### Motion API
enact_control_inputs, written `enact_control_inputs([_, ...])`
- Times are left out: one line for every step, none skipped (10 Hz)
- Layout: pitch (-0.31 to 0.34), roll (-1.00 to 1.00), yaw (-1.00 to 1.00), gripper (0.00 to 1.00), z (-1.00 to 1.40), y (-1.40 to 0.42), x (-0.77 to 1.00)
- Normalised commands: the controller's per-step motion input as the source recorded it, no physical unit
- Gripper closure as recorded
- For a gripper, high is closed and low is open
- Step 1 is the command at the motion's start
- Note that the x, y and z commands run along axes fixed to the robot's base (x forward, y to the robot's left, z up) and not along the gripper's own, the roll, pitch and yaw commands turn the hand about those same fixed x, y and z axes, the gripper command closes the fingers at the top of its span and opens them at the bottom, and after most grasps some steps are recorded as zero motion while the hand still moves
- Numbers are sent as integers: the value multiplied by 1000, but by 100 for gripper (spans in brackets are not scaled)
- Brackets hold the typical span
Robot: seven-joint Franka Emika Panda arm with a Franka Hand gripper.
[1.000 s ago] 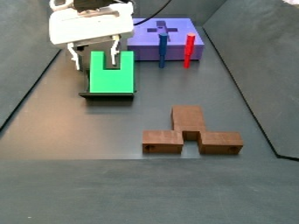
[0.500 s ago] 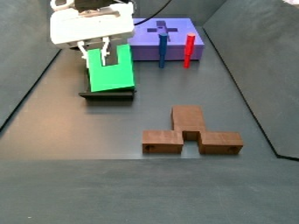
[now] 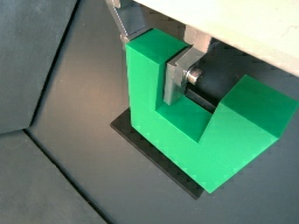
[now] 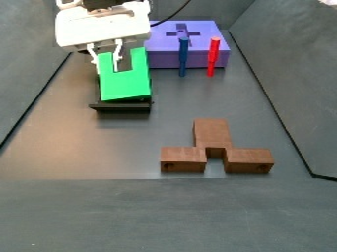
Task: Pick up the green object. Move up. Place the green object on the fixture. Regrasp the green object. Move to above the board. Insert the green object.
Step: Regrasp the green object.
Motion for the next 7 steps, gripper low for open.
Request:
enact_control_inputs([0, 0, 0, 100, 0, 0, 0])
enact_control_inputs([0, 0, 0, 100, 0, 0, 0])
enact_control_inputs([0, 0, 0, 100, 0, 0, 0])
enact_control_inputs([0, 0, 0, 100, 0, 0, 0])
enact_control_inputs([0, 0, 0, 100, 0, 0, 0])
enact_control_inputs([0, 0, 0, 100, 0, 0, 0])
enact_control_inputs([0, 0, 0, 100, 0, 0, 0])
